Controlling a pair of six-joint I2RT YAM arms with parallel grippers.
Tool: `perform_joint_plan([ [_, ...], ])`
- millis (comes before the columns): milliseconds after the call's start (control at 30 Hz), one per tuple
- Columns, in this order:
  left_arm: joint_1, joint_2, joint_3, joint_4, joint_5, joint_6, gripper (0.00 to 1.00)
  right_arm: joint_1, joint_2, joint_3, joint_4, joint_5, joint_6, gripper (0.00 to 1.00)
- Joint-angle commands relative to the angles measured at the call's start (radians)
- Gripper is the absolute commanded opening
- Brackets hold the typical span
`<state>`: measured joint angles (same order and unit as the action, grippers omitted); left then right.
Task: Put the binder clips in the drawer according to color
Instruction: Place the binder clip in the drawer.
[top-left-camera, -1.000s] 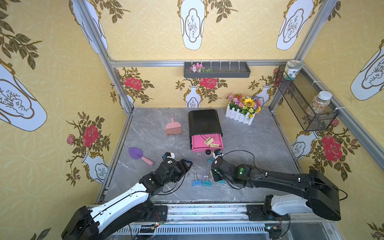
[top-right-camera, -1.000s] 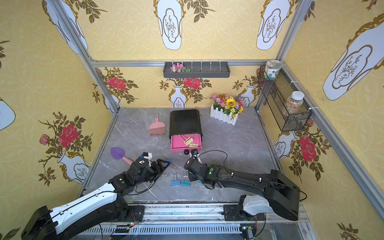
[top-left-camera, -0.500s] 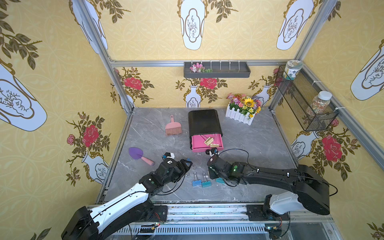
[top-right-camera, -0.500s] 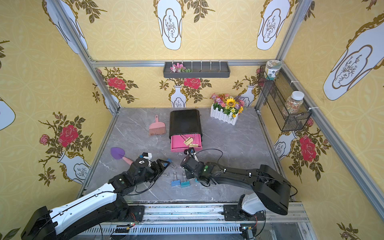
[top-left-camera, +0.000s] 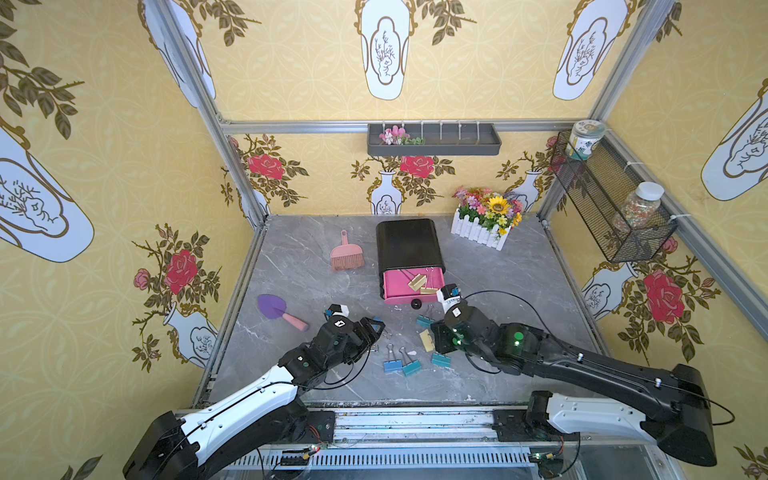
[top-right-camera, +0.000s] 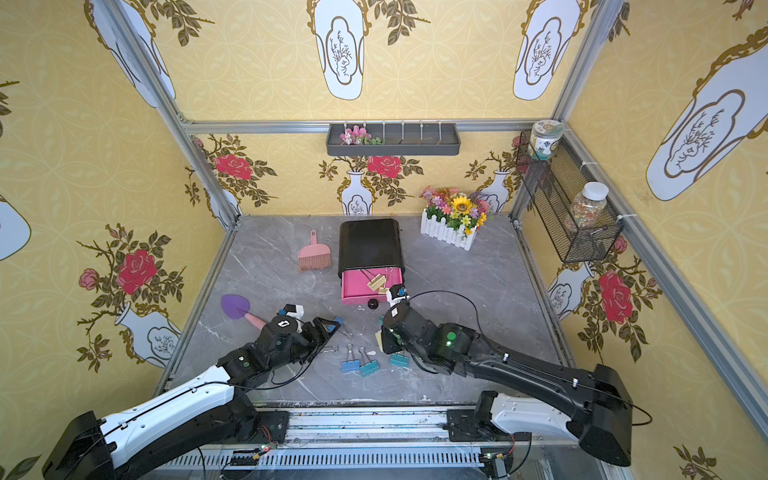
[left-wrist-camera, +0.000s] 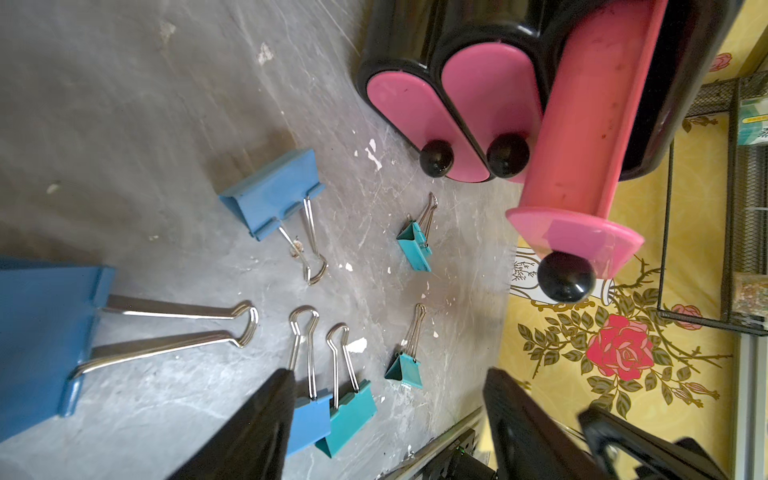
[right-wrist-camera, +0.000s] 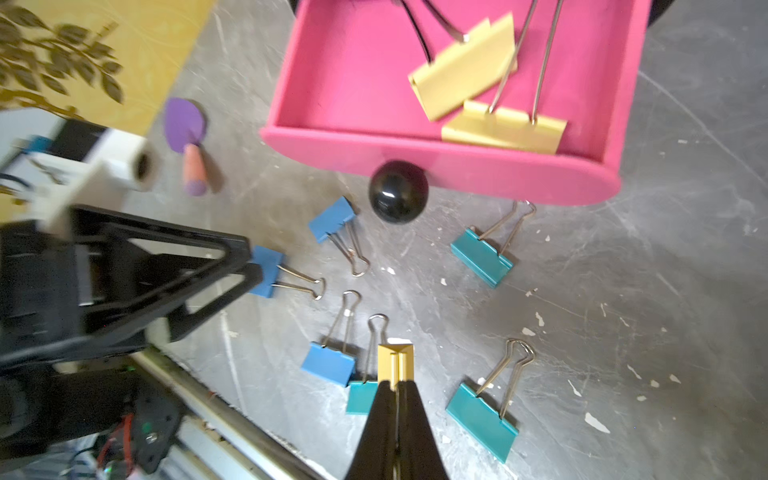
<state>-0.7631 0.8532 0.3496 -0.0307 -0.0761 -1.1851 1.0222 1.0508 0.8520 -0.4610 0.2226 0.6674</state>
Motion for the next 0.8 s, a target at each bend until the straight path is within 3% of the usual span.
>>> perform_joint_plan([
  [0, 0.002, 0.003, 0.015, 0.015, -0.015, 0.017, 0.78, -0.040, -0.049, 0.072, -0.036, -0.066, -0.034, 0.00],
  [133, 0.004, 0.007, 0.035, 0.020, -0.019, 0.022, 0.78, -0.149, -0.021, 0.174, 0.031, -0.188, -0.045, 0.00],
  [333, 0.004, 0.005, 0.051, 0.018, -0.024, 0.022, 0.78, -0.275, 0.158, 0.268, 0.212, -0.324, -0.045, 0.00],
  [533, 0.004, -0.015, 0.049, 0.005, -0.031, 0.018, 0.78, -0.300, 0.327, 0.289, 0.384, -0.387, -0.013, 0.00],
  [767, 0.007, -0.037, 0.040, -0.013, -0.035, 0.016, 0.78, -0.304, 0.397, 0.242, 0.489, -0.359, 0.001, 0.00],
])
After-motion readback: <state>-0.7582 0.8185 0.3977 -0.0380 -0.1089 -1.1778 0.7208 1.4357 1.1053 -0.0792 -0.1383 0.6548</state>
